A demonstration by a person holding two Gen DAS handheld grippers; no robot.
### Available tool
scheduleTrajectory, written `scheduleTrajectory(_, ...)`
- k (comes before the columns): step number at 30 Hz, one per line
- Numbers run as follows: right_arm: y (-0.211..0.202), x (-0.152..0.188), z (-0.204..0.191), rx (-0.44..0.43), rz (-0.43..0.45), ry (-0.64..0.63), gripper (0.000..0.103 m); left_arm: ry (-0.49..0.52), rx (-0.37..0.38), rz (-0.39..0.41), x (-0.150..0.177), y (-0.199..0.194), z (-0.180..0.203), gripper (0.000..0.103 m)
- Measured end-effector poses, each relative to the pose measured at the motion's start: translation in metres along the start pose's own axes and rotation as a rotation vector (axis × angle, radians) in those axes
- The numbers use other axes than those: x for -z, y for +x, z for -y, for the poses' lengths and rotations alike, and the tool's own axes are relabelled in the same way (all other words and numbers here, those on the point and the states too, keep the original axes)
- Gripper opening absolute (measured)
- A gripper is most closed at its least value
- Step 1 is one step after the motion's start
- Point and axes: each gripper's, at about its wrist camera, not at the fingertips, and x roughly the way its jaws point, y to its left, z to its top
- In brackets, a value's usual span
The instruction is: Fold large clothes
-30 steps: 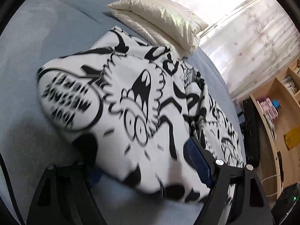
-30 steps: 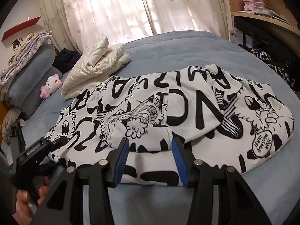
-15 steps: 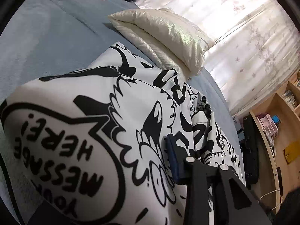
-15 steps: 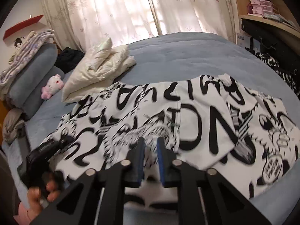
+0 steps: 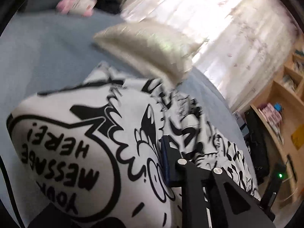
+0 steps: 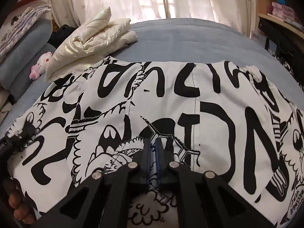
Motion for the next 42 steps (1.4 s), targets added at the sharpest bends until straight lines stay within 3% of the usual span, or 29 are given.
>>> scheduleTrajectory(9, -0.008, 0.014, 0.015, -0.088, 0.019, 0.088, 0.004, 0.372, 0.093, 0.093, -0.01, -0.043, 0.121, 0.01)
scheduleTrajectory(13, -0.014, 0.023, 0.027, -0.161, 0.0, 0.15, 0.004, 0.458, 0.147, 0.087, -0.003, -0.045, 0.172, 0.01)
scheduleTrajectory(21, -0.043, 0.044, 0.064, -0.349, -0.073, 0.278, 0.004, 0.658, 0.205, 0.065, 0.036, -0.034, 0.266, 0.01)
scheduleTrajectory(24, -0.077, 0.057, 0.103, -0.411, -0.054, 0.401, 0.004, 0.73, 0.223, 0.052, 0.057, -0.027, 0.296, 0.01)
scheduleTrajectory(27, -0.118, 0.065, 0.143, -0.258, 0.042, 0.447, 0.004, 0.788, 0.243, 0.011, 0.08, -0.012, 0.322, 0.01)
scheduleTrajectory(29, -0.152, 0.075, 0.183, -0.085, 0.13, 0.509, 0.004, 0.832, 0.26, -0.02, 0.1, -0.002, 0.34, 0.01)
scheduleTrajectory(34, -0.201, 0.1, 0.251, 0.145, 0.259, 0.668, 0.004, 0.957, 0.295, -0.121, 0.167, 0.026, 0.381, 0.011)
scheduleTrajectory(37, -0.207, 0.113, 0.272, 0.192, 0.255, 0.729, 0.005, 1.022, 0.268, -0.232, 0.218, 0.045, 0.393, 0.011)
scheduleTrajectory(39, -0.205, 0.125, 0.286, 0.189, 0.228, 0.777, 0.005, 1.081, 0.182, -0.318, 0.25, 0.072, 0.389, 0.013)
scheduleTrajectory(42, -0.198, 0.132, 0.291, 0.172, 0.201, 0.799, 0.005, 1.092, 0.176, -0.286, 0.262, 0.073, 0.383, 0.014)
